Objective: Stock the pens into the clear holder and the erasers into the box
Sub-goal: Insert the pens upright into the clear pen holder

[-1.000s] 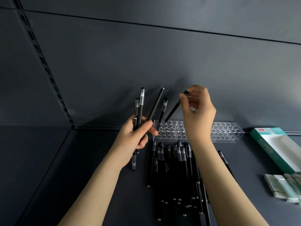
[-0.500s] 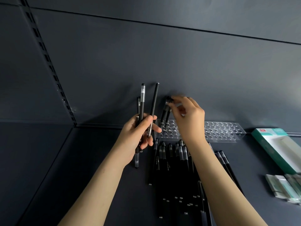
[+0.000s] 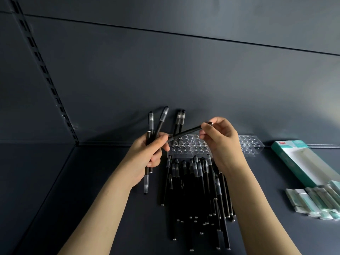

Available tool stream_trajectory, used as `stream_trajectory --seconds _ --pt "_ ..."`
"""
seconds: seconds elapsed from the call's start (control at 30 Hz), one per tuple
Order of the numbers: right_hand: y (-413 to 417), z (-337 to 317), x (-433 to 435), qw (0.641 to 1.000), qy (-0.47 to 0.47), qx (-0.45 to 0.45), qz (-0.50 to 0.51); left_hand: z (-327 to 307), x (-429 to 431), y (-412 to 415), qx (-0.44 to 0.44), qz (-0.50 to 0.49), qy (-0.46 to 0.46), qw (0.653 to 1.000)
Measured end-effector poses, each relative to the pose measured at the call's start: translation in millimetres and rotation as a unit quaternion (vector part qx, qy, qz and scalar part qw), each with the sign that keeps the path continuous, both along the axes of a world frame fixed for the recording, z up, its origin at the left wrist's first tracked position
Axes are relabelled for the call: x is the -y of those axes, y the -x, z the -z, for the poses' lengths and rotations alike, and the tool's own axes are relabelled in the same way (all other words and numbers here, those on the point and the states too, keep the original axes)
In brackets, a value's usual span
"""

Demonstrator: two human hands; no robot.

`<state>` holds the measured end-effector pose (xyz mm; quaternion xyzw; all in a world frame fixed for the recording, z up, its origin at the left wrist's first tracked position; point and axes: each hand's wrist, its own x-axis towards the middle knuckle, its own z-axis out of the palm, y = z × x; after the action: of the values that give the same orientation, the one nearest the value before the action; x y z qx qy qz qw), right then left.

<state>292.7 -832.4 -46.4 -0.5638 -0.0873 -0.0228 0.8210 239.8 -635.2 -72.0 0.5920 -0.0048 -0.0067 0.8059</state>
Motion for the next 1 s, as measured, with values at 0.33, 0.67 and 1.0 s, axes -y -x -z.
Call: stream_trajectory --seconds 0.33,0.67,1.0 --pt "28 10 32 0.929 0.351 0.009 -0.118 5 18 0 -0.003 0.001 -0.043 0.999" --pt "19 11 22 0.982 0.187 0.002 -0.033 2 24 -2 0.006 -0.032 -0.034 0.999" --pt "-9 1 2 0.897 0.342 0.233 0.153 7 21 -6 0.012 -0.046 -0.047 0.998"
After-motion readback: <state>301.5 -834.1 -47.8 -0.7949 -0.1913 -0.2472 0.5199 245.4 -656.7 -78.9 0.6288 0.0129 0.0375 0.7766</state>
